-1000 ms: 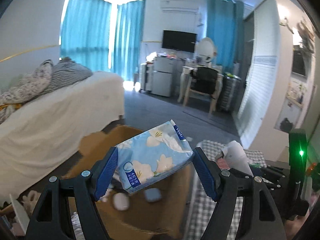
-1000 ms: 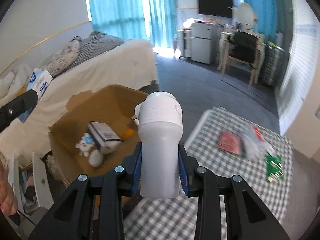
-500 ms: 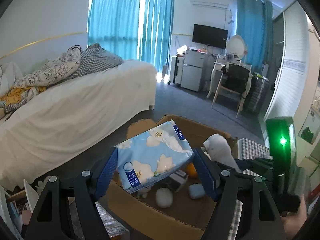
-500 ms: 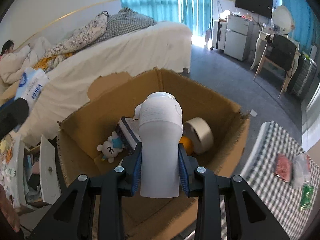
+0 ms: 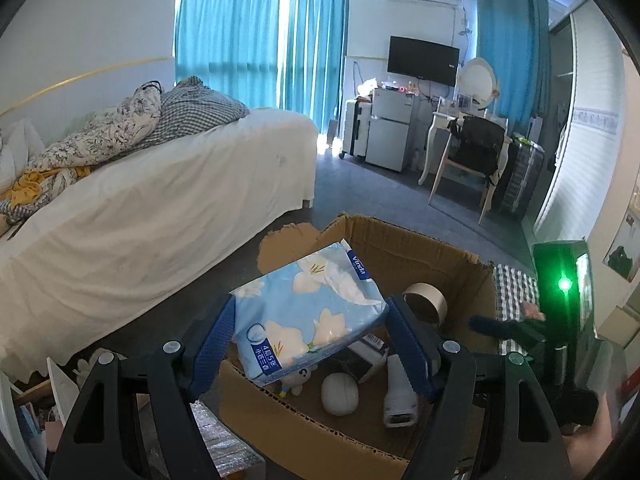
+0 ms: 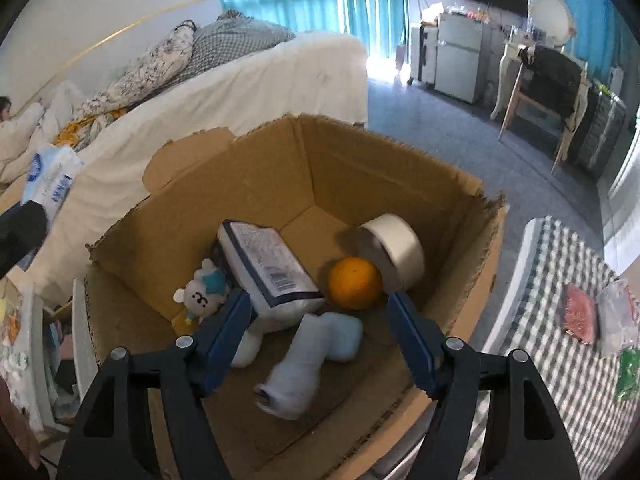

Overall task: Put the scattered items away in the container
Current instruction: 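Carry bottle and tissue pack to the box and open both tools inside, then move both tools back over the table toward the remaining items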

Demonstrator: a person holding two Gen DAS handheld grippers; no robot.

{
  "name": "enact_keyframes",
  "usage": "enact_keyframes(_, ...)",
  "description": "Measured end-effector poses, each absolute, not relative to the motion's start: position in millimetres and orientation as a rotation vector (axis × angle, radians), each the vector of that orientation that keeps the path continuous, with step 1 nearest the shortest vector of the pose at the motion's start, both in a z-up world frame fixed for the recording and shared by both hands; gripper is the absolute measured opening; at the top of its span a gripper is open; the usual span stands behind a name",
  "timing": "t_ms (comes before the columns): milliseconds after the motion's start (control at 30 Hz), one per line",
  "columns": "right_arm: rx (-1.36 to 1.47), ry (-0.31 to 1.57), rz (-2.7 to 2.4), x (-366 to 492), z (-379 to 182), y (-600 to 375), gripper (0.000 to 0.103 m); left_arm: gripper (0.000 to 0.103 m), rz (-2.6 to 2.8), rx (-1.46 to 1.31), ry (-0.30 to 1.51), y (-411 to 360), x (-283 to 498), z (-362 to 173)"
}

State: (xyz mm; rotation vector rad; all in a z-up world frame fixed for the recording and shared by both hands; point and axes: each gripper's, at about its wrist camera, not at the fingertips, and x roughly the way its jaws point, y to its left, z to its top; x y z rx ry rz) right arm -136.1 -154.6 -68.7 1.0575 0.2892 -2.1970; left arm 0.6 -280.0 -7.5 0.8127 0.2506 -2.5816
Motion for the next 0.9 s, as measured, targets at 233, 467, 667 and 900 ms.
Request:
enact_keyframes(233, 1.033, 0.271, -2.264, -134, -56, -128, 0.074, 0.078, -2.566, 0.904, 0.212, -273, -26, -30)
enact_keyframes(467, 1.028, 0.229, -2.324, -134, -48, -92, 0.082, 0.082, -2.532, 0.985, 0.216, -271, -50, -53)
enact_keyframes(667, 1.015, 0.194, -2.387, -134, -41, -64, 0.088, 0.1, -2.529, 0.943, 0.18, -259, -48, -48)
enact_keyframes(900, 1.005, 0.166, -2.431, -130, -33, -32, 0.088, 0.103, -2.578, 0.902, 0.172, -236, -46, -24)
